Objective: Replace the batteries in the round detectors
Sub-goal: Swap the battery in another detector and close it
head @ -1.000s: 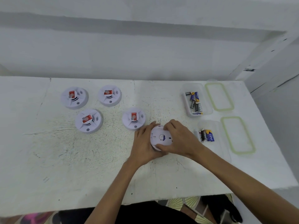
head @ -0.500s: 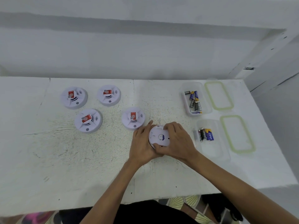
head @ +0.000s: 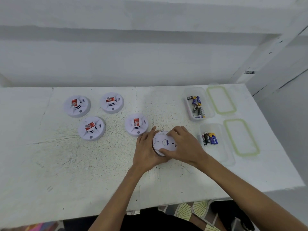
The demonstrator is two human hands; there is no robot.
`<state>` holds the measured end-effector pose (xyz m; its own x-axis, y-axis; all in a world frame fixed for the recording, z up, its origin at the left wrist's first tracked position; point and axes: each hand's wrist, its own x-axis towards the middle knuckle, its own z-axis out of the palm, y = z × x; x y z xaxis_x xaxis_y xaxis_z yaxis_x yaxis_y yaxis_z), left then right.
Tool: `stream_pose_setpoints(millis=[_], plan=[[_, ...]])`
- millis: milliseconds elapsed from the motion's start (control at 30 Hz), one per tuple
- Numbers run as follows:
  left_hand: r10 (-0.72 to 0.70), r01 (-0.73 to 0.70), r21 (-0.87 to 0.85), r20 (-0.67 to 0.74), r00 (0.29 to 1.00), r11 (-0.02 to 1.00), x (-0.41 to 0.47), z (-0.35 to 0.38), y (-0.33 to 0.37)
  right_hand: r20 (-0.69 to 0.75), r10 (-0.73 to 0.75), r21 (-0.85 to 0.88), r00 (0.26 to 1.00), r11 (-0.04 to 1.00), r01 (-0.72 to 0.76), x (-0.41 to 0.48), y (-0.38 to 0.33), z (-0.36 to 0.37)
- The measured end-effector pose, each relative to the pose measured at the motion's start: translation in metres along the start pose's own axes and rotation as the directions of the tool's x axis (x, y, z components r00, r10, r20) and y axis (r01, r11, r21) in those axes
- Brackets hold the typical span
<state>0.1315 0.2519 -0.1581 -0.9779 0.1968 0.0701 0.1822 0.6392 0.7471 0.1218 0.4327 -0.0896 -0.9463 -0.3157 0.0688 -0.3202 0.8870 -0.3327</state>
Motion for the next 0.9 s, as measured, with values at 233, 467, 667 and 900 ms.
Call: stream_pose_setpoints(millis=[233, 467, 667, 900], plan=[[-0.003, 0.003, -0.004, 0.008, 1.000, 1.000, 0.000, 0.000, 0.000, -0.142, 0.071, 0.004, 0.987, 0.997, -0.072, -0.006, -0.010, 0.013], [-0.025, 0.025, 0.007, 0.059, 0.998, 1.000, 0.002, 0.001, -0.003, -0.151, 0.057, -0.119, 0.987, 0.990, -0.076, -0.004, -0.013, 0.020], [0.041, -0.041, 0.001, 0.025, 0.999, 0.999, 0.002, -0.002, -0.001, -0.061, 0.127, -0.046, 0.990, 0.990, -0.130, -0.003, -0.014, 0.013], [-0.014, 0.008, -0.178, -0.030, 0.999, 0.984, -0.003, -0.006, 0.004, 0.054, -0.046, 0.299, 0.997, 0.954, 0.028, -0.019, 0.009, -0.018]])
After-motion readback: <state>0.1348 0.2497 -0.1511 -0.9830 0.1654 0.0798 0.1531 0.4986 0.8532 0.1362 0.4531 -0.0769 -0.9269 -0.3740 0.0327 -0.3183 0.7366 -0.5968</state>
